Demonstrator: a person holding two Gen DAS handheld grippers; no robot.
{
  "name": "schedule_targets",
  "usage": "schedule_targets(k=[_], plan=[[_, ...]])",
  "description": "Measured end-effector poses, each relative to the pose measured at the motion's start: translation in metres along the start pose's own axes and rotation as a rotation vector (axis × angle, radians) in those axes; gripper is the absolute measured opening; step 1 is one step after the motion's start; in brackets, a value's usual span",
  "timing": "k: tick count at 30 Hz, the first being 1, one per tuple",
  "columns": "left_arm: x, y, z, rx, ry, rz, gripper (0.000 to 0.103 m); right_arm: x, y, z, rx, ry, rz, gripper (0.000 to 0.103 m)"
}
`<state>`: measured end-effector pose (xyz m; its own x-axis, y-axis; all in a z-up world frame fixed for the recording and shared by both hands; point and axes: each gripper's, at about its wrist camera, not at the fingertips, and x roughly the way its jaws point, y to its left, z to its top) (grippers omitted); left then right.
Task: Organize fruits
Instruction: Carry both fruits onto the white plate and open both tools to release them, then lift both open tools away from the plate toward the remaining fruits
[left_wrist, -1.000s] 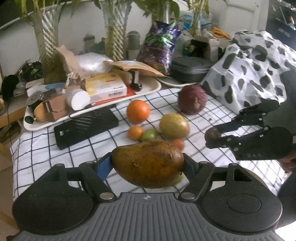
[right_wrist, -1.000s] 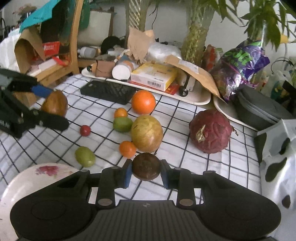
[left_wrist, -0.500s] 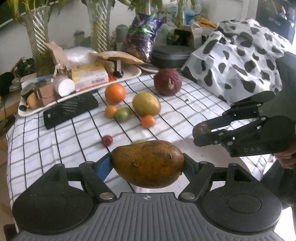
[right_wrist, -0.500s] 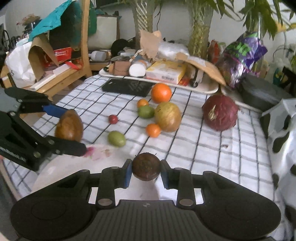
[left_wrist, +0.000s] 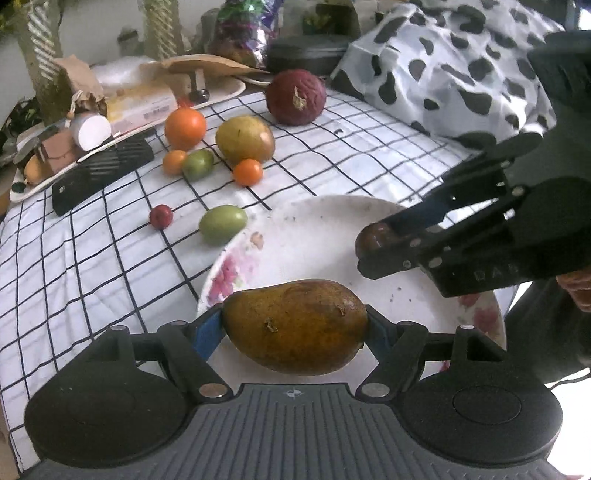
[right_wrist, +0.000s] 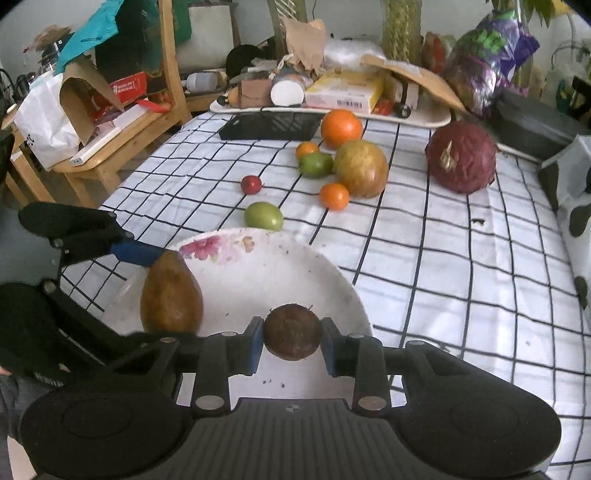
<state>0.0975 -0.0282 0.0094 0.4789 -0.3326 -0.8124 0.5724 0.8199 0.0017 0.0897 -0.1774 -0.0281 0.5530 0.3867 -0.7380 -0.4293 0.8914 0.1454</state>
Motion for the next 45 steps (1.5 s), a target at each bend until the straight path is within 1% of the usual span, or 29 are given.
schedule_targets(k=[1,2,3,4,5,6,8,12,14,19,21,23,24,33,38,45], plan=[[0.001,-0.003,0.000,0.013,0.000,0.014,0.075,0.001,-0.001,0.000,0.009,0.006,-0.001,0.040],[0.002,-0.007,-0.001,0.025,0.001,0.028,0.076,0.001,-0.002,0.000,0.019,0.010,-0.004,0.052],[0.004,-0.011,-0.002,0.046,0.002,0.046,0.076,0.000,-0.003,0.000,0.028,0.005,0.005,0.056],[0.005,-0.016,-0.003,0.073,0.005,0.066,0.076,-0.001,-0.004,0.000,0.037,0.000,0.015,0.067],[0.007,-0.023,-0.004,0.111,0.009,0.091,0.079,-0.004,-0.004,0.000,0.048,-0.011,0.025,0.071],[0.007,-0.027,-0.006,0.130,-0.004,0.104,0.083,-0.006,-0.004,0.000,0.056,-0.025,0.030,0.077],[0.008,-0.027,-0.006,0.117,-0.008,0.119,0.086,-0.012,-0.003,0.000,0.063,-0.042,0.031,0.084],[0.008,-0.026,-0.004,0.107,-0.002,0.114,0.086,-0.026,-0.003,-0.004,0.078,-0.082,-0.001,0.090],[0.007,-0.023,-0.003,0.079,-0.006,0.104,0.086,-0.033,-0.003,-0.007,0.085,-0.097,-0.032,0.094],[-0.011,-0.022,-0.002,0.000,-0.075,0.077,0.086,-0.049,-0.004,-0.017,0.099,-0.134,-0.063,0.097],[-0.018,-0.024,-0.002,-0.013,-0.096,0.083,0.086,-0.054,-0.004,-0.020,0.103,-0.143,-0.076,0.099],[-0.025,-0.027,-0.003,-0.021,-0.109,0.092,0.086,-0.057,-0.004,-0.023,0.112,-0.148,-0.093,0.103],[-0.027,-0.028,-0.004,-0.025,-0.115,0.095,0.086,-0.059,-0.004,-0.025,0.116,-0.152,-0.104,0.103],[-0.052,-0.031,-0.016,-0.107,-0.155,0.103,0.086,-0.069,-0.011,-0.038,0.177,-0.159,-0.195,0.103],[-0.056,-0.027,-0.018,-0.145,-0.173,0.102,0.086,-0.067,-0.010,-0.038,0.182,-0.152,-0.213,0.103],[-0.055,-0.021,-0.020,-0.177,-0.172,0.109,0.086,-0.060,-0.001,-0.036,0.132,-0.135,-0.215,0.103]])
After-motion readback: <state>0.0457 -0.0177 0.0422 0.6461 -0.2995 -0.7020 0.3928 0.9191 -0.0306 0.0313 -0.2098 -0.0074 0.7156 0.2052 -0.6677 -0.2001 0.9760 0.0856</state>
